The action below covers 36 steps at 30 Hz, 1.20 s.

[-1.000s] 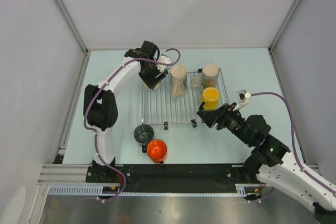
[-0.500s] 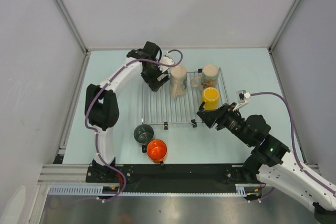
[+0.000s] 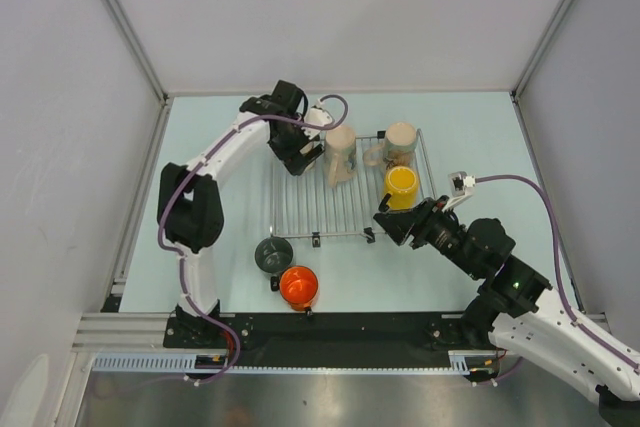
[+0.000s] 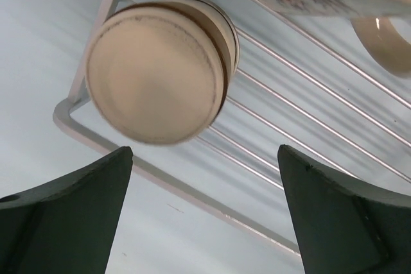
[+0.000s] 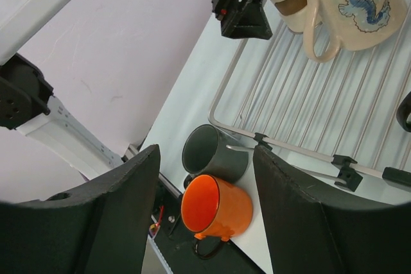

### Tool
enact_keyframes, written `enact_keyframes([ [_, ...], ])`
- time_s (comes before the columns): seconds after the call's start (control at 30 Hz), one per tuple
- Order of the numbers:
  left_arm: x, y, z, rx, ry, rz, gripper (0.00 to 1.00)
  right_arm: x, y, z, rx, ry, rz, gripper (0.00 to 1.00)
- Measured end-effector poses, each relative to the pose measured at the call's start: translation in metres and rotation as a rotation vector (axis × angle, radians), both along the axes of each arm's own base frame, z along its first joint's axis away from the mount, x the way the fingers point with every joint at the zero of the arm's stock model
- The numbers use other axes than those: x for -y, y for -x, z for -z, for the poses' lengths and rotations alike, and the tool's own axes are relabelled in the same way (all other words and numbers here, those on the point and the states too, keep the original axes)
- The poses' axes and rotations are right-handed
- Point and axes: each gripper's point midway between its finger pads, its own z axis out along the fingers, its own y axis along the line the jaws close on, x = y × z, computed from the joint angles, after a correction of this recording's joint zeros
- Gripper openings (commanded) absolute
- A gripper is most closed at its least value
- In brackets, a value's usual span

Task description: Load the cups into the dish rack

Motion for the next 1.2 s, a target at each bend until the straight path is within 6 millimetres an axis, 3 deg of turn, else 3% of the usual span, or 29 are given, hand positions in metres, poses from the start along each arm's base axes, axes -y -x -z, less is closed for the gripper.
enact_keyframes([
  [0.17,-0.003,0.011,-0.032,0.082,0.062,-0.033,1.0,-0.003,-0.003,0.006,-0.008,0.025,-0.003,0.66],
  [0.23,-0.007,0.025,-0.059,0.147,0.115,-0.044,1.0,-0.007,-0.005,0.013,-0.023,0.046,-0.007,0.67],
  [0.43,-0.027,0.094,-0.171,0.445,0.338,-0.033,1.0,-0.037,-0.006,0.039,-0.08,0.178,-0.064,0.7],
  [0.53,-0.038,0.132,-0.2,0.56,0.431,-0.019,1.0,-0.07,0.004,0.04,-0.074,0.279,-0.117,0.71],
  [0.63,-0.047,0.16,-0.192,0.582,0.474,-0.012,1.0,-0.108,0.013,0.029,-0.036,0.361,-0.173,0.72],
  [0.73,-0.053,0.176,-0.166,0.565,0.482,-0.025,1.0,-0.147,0.014,0.02,-0.001,0.429,-0.199,0.71],
  [0.8,-0.057,0.184,-0.141,0.53,0.473,-0.041,1.0,-0.173,0.012,0.025,0.006,0.483,-0.22,0.71],
  [0.87,-0.059,0.19,-0.118,0.49,0.465,-0.052,1.0,-0.195,0.007,0.041,0.001,0.554,-0.235,0.71],
  [1.0,-0.078,0.193,-0.091,0.463,0.402,-0.14,1.0,-0.205,0.003,0.079,-0.038,0.673,-0.254,0.71],
  [1.2,-0.082,0.201,-0.109,0.545,0.452,-0.158,0.99,-0.219,-0.005,0.124,-0.097,0.783,-0.266,0.7],
])
